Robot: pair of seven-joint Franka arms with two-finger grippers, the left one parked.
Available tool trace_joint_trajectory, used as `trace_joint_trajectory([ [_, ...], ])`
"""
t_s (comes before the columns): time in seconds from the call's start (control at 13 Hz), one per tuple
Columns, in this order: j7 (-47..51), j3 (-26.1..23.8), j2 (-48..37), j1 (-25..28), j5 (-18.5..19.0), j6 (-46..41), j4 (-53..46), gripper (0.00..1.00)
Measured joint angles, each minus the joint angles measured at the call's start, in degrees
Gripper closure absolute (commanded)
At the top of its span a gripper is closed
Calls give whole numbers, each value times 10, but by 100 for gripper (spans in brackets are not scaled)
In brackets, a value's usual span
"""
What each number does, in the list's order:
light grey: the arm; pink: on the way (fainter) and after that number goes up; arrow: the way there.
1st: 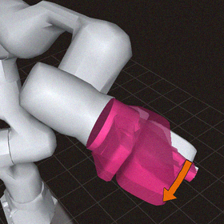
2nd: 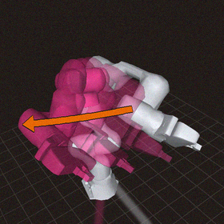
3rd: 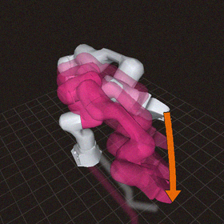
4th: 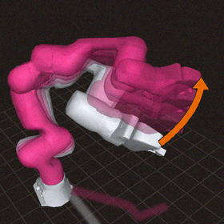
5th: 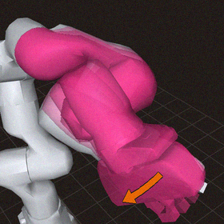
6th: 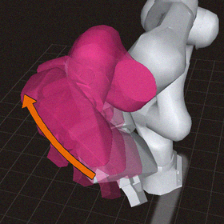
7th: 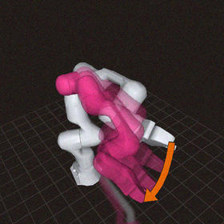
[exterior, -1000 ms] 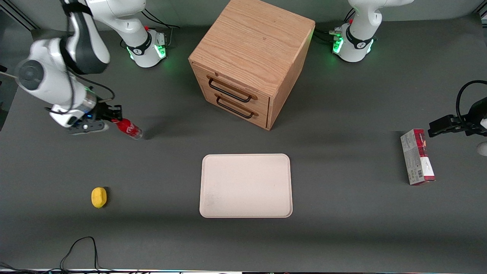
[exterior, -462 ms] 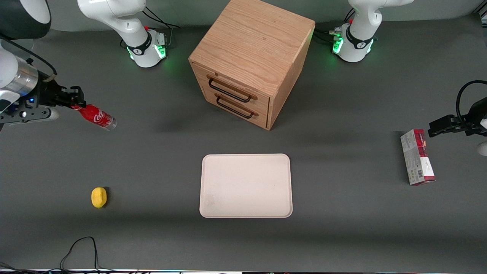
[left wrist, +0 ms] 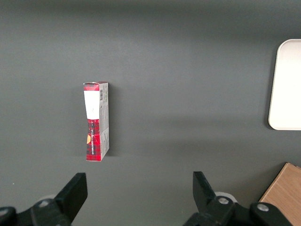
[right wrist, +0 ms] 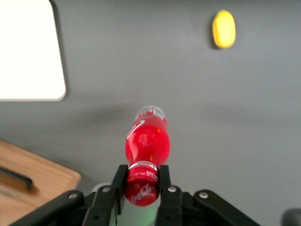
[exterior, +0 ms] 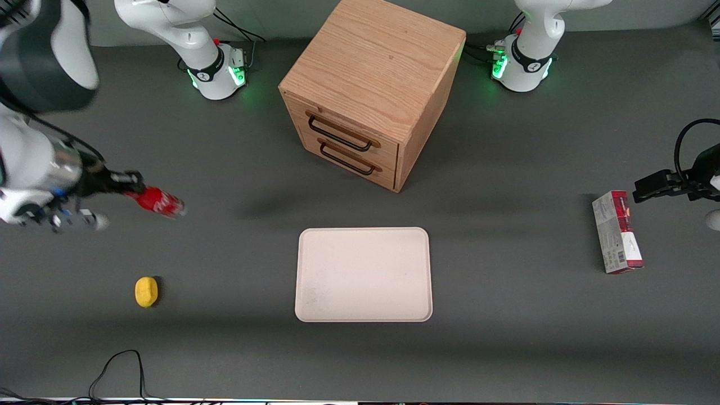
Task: Place coke bottle on tray
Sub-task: 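Carry the held bottle over the white tray and stand it upright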
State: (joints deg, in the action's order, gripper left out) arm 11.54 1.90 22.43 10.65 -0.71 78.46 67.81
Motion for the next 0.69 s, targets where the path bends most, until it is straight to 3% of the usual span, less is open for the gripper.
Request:
trace_joint_trajectory([
  [0.23,112,-53,142,9,-1,30,-129,100],
  [0.69,227,-68,245,67,7,178,-167,100],
])
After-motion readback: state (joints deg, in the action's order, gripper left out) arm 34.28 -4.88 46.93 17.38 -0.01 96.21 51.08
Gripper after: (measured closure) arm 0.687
